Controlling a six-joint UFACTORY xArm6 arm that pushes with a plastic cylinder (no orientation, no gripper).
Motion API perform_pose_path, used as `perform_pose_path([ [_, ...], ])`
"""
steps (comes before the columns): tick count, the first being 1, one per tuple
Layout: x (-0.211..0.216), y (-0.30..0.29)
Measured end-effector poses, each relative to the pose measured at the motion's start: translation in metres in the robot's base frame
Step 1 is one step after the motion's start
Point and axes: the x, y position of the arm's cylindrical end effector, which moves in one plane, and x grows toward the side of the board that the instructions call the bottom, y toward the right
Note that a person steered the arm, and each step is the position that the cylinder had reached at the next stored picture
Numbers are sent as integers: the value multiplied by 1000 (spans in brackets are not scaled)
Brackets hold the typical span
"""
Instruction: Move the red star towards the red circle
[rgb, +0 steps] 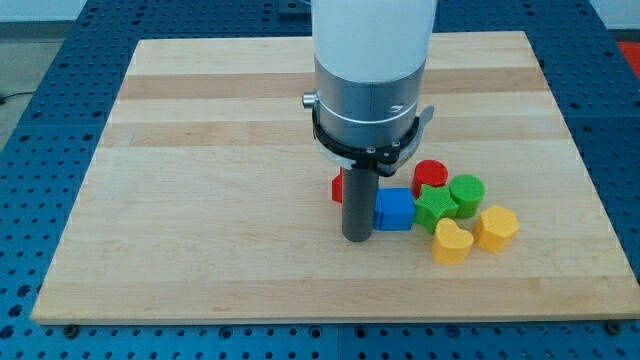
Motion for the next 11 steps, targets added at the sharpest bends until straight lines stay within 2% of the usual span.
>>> perform_pose_path([
  [1, 13, 7],
  [2, 25, -12],
  [3, -5, -89],
  [4, -55, -60],
  [5, -64, -7],
  [11, -52, -6],
])
